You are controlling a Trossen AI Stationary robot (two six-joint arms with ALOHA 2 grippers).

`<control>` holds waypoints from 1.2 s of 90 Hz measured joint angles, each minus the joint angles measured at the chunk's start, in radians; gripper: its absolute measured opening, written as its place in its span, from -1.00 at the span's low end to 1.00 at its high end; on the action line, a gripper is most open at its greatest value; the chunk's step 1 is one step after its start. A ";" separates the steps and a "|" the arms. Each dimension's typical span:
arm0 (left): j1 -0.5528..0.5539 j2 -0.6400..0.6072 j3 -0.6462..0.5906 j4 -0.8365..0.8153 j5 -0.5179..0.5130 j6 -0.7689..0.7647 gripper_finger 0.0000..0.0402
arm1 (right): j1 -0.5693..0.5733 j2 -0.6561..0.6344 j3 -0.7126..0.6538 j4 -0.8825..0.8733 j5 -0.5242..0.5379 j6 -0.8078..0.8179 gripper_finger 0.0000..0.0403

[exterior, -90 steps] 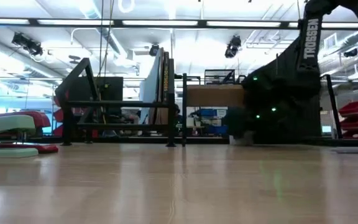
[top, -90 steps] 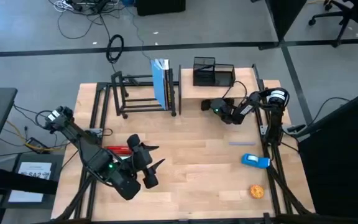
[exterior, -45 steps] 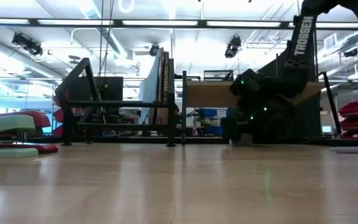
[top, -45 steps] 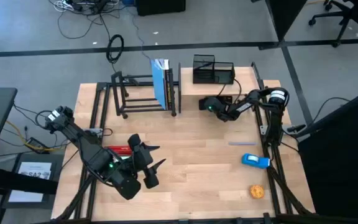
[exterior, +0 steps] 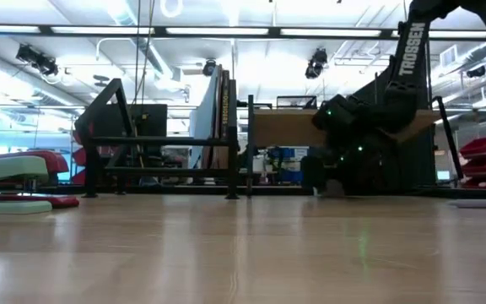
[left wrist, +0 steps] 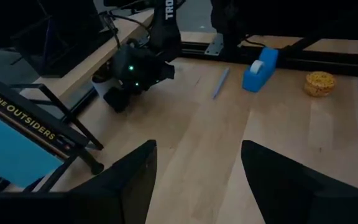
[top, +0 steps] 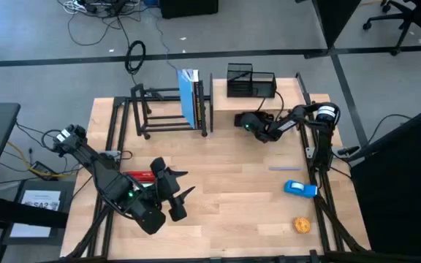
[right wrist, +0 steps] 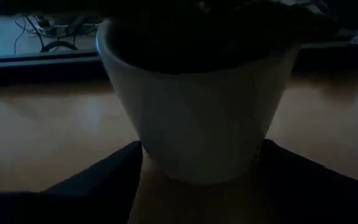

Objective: Stock shelves
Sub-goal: Remove the white vase plant from under the shelf

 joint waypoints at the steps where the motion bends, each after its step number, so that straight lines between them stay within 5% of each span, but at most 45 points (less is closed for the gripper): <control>1: 0.000 0.000 0.000 0.000 0.000 0.000 0.06 | 0.000 0.000 0.000 -0.001 -0.001 0.000 0.32; 28: 0.000 0.000 0.000 0.000 0.000 0.000 0.06 | -0.005 0.000 0.000 -0.011 -0.016 -0.008 -0.17; 47: 0.000 0.000 0.000 0.000 0.000 -0.004 0.06 | -0.005 0.000 0.000 -0.010 -0.023 -0.074 -0.28; 87: 0.000 0.000 0.000 0.002 0.000 0.008 0.06 | 0.003 0.000 0.000 0.032 -0.018 -0.108 0.51; 108: 0.000 0.000 0.000 0.003 0.000 0.008 0.06 | 0.003 -0.003 0.028 -0.019 -0.032 -0.101 0.60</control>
